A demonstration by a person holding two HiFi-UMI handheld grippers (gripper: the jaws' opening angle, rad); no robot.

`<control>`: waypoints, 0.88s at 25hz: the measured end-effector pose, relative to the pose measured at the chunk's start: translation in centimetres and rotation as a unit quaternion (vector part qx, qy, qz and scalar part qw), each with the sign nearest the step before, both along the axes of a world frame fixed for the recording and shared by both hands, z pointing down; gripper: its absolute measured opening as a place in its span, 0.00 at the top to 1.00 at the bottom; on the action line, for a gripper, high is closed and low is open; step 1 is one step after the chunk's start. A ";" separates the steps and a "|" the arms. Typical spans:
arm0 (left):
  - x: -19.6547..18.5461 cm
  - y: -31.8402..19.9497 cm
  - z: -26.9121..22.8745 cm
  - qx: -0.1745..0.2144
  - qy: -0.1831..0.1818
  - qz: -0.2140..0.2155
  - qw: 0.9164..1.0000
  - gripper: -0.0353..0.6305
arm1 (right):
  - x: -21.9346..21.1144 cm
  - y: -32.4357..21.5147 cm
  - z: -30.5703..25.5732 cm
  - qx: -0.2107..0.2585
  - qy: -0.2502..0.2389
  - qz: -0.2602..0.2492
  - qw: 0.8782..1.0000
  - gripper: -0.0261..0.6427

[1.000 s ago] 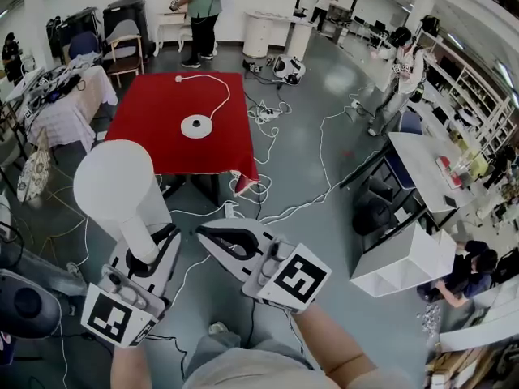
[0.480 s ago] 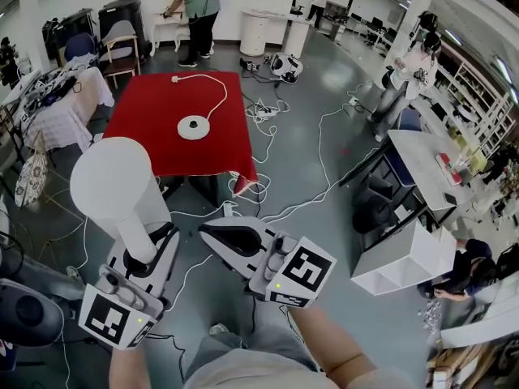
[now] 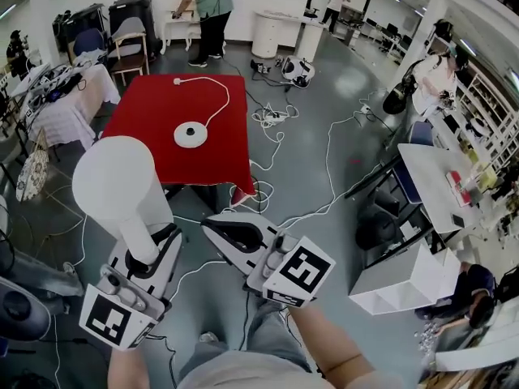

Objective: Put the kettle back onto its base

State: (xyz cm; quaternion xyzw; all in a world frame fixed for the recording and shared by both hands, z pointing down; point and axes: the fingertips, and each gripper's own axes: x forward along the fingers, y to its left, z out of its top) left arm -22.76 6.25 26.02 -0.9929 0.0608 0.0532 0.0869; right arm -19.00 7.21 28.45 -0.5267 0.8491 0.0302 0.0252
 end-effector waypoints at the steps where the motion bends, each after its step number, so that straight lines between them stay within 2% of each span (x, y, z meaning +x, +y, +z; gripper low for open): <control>1: 1.0 -0.1 -0.1 0.000 0.001 -0.009 1.000 0.89 | 1.1 -0.2 0.0 -0.001 0.000 -0.011 1.000 0.95; 8: 9.4 -0.5 -0.9 0.005 0.016 -0.070 0.997 0.89 | 9.9 -0.8 -0.8 0.002 0.009 -0.065 0.998 0.95; 14: 15.5 0.4 -1.1 0.002 0.030 -0.131 0.991 0.89 | 16.6 -0.1 -1.0 0.001 0.019 -0.118 0.993 0.95; 18: 17.8 0.6 -0.8 0.001 0.030 -0.158 0.987 0.89 | 19.5 -0.5 -1.1 0.004 0.020 -0.136 0.990 0.95; 22: 18.8 0.0 -0.2 0.000 0.018 -0.171 0.985 0.89 | 20.6 -1.5 -1.2 0.009 0.013 -0.149 0.989 0.95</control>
